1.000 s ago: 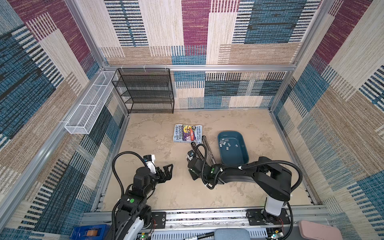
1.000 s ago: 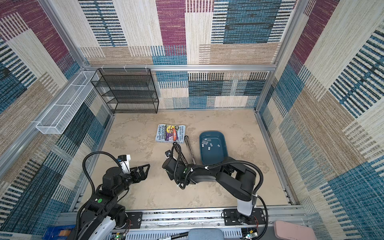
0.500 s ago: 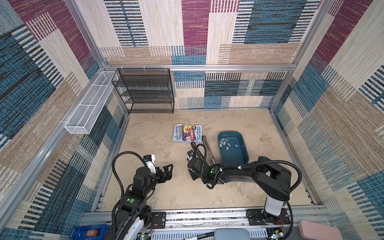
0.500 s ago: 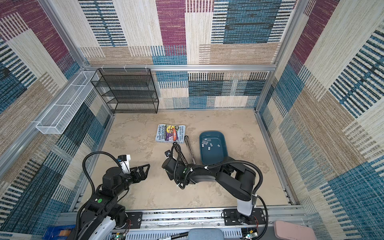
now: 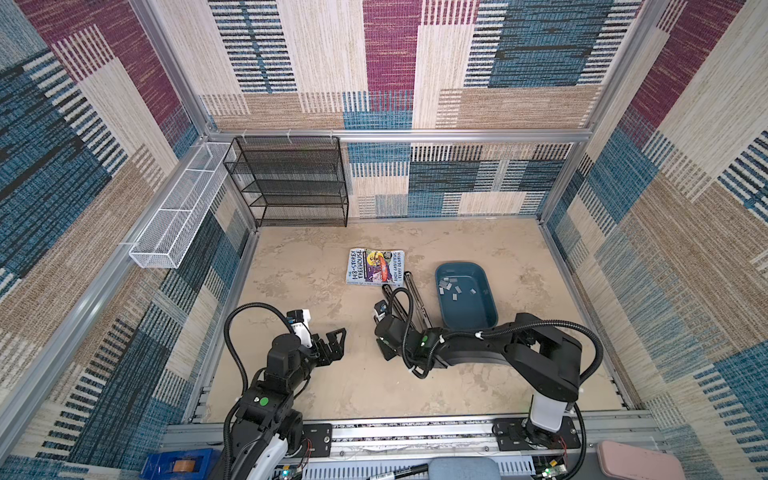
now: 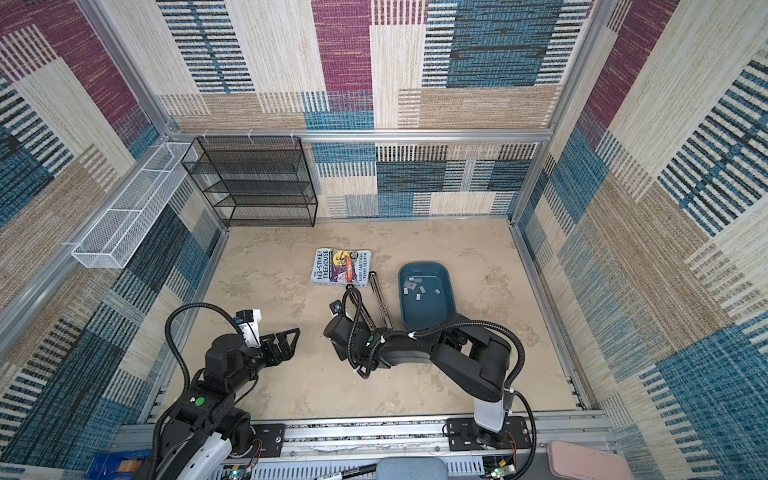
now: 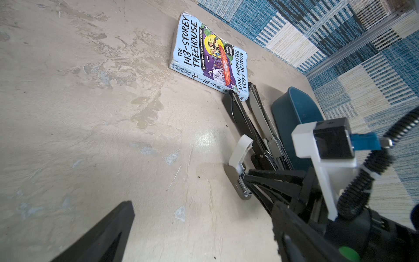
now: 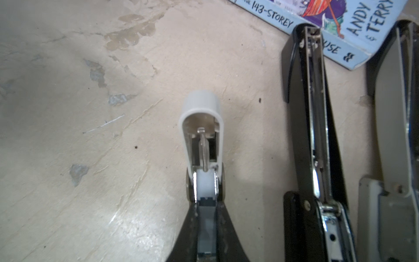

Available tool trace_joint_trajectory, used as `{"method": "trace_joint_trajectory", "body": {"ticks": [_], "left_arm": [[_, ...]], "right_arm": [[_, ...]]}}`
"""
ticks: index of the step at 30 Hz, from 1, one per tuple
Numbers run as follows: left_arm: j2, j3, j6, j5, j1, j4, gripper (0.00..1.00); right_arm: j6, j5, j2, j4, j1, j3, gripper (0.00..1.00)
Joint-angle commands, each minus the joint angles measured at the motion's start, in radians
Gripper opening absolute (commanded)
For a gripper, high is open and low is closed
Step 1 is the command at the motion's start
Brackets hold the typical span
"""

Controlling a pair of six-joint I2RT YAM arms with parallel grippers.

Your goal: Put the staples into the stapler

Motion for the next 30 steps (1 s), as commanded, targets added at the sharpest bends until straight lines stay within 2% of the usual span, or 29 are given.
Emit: {"method": "trace_joint_trajectory", "body": {"ticks": [1,19,30], "left_arm": [[0.0,-0.003,0.0,-0.004,0.0,0.027,0.99],[0.0,-0.003,0.001,-0.002,0.0,0.028,0.99],[0.0,-0.003,-0.001,-0.002,0.001,0.029,0.99]], "right_arm": [[0.013,-0.009,0.009,0.018,0.0,0.009,0.05],[0.0,0.009,-0.036,0.012,0.0,0.001,0.06],[-0.001,0.009,-0.007,0.016,0.001,0.005,0.05]]}}
